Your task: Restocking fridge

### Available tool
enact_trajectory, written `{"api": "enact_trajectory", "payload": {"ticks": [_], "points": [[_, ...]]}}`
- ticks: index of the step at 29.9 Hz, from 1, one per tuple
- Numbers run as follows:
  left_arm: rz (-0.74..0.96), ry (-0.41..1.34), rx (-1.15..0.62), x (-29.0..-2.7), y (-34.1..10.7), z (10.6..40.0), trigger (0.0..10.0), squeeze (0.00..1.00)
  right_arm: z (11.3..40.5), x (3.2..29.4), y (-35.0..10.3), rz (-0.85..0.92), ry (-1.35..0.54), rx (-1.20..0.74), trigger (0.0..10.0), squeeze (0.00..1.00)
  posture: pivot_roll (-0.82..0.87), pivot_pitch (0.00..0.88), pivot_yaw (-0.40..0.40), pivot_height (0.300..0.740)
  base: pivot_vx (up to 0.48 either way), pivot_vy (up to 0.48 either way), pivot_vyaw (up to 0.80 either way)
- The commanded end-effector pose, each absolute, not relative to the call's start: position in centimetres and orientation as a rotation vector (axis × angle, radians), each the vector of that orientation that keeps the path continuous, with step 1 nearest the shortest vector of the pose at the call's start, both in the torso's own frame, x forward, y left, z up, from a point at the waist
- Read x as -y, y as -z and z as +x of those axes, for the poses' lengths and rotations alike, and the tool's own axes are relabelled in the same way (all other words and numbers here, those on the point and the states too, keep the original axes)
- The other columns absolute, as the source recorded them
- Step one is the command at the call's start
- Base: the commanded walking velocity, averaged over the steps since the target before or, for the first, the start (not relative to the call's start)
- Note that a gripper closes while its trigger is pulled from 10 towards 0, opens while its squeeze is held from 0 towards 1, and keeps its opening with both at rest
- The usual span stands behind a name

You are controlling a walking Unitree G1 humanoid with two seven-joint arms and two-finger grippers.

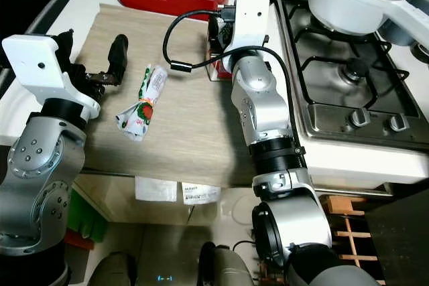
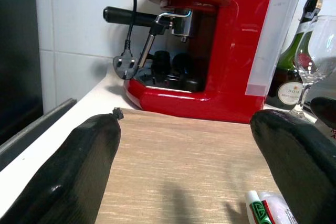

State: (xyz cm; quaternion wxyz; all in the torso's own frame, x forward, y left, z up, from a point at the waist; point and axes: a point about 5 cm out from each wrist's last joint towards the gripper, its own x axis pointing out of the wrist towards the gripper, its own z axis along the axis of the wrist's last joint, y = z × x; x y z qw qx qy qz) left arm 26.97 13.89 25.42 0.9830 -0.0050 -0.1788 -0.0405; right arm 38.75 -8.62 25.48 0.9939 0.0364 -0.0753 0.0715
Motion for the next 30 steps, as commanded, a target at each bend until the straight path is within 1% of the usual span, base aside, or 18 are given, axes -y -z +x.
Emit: {"api": "enact_trajectory", "payload": {"ticks": [1,13,24,30], "points": [[-0.011,0.088,0.37,-13.5,-25.6,26.7,10.0,0.0,39.0,9.0,-25.5,0.102,-0.128,0.13,0.0,0.0,0.1,0.2,-0.136,0.711,0.0,0.0,0.0],[-0.012,0.111,0.386,-13.0,-25.9,27.7,10.0,0.0,39.5,9.5,-25.5,0.116,-0.114,0.126,0.0,0.0,0.09,0.141,-0.125,0.711,0.0,0.0,0.0],[-0.007,0.132,0.39,-12.7,-26.0,28.7,10.0,0.0,39.6,9.8,-24.7,0.12,-0.098,0.105,0.0,0.0,0.06,0.106,-0.108,0.711,0.0,0.0,0.0],[-0.009,0.145,0.399,-12.4,-26.0,29.4,10.0,0.0,39.5,10.3,-25.2,0.096,-0.091,0.164,0.0,0.0,0.06,0.072,-0.106,0.711,0.0,0.0,0.0]]}}
